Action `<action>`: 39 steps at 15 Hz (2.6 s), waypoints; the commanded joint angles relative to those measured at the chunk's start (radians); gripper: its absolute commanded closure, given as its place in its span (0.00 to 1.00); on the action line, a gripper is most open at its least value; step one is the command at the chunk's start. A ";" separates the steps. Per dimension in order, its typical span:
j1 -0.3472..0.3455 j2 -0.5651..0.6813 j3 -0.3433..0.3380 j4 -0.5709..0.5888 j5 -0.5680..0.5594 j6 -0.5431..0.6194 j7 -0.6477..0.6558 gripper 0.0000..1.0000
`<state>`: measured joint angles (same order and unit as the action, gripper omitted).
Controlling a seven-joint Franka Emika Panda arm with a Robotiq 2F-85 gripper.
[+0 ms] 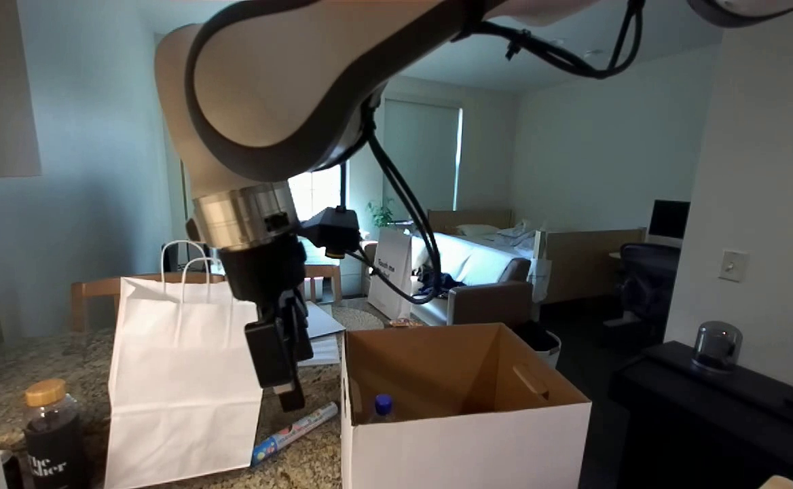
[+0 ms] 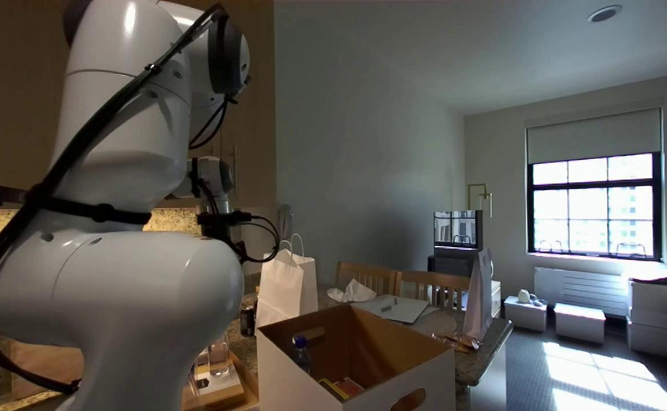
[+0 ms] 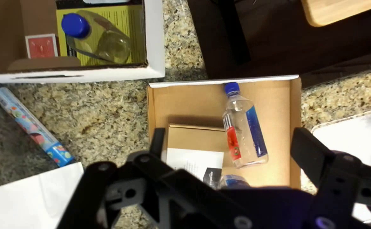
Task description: Pick up the bottles from the countertop and put it in the box.
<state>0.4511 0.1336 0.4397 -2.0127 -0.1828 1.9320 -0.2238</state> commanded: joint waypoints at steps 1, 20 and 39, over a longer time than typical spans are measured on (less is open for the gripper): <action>0.005 0.065 0.006 0.074 -0.044 -0.038 -0.145 0.00; 0.130 0.488 -0.027 0.428 -0.100 0.057 -0.156 0.00; 0.297 0.838 -0.171 0.896 -0.099 0.036 -0.155 0.00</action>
<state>0.7195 0.9345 0.2901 -1.1859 -0.2684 2.0080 -0.3708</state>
